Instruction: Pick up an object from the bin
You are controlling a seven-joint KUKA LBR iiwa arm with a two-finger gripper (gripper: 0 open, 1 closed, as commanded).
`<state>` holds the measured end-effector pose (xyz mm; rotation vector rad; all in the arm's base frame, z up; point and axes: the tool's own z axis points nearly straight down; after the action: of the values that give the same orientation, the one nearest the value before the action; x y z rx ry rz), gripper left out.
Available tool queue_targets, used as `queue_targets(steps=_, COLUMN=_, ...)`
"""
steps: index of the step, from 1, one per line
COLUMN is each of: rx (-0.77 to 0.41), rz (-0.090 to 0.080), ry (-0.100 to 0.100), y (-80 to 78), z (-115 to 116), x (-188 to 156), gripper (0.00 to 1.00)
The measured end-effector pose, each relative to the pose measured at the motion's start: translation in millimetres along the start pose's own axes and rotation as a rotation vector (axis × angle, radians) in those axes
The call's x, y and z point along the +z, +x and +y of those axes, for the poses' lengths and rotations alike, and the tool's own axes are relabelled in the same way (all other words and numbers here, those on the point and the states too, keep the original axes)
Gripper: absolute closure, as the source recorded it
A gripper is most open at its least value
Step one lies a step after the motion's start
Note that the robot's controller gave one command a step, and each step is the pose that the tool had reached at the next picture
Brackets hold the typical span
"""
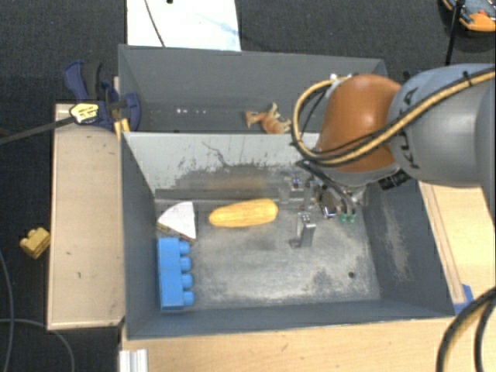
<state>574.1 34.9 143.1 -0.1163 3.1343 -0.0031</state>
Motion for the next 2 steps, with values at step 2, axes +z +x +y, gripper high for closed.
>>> queue_targets(steps=2, rx=0.069, rz=0.001, ry=-0.003, y=-13.6, z=34.1, x=41.1, gripper=0.00)
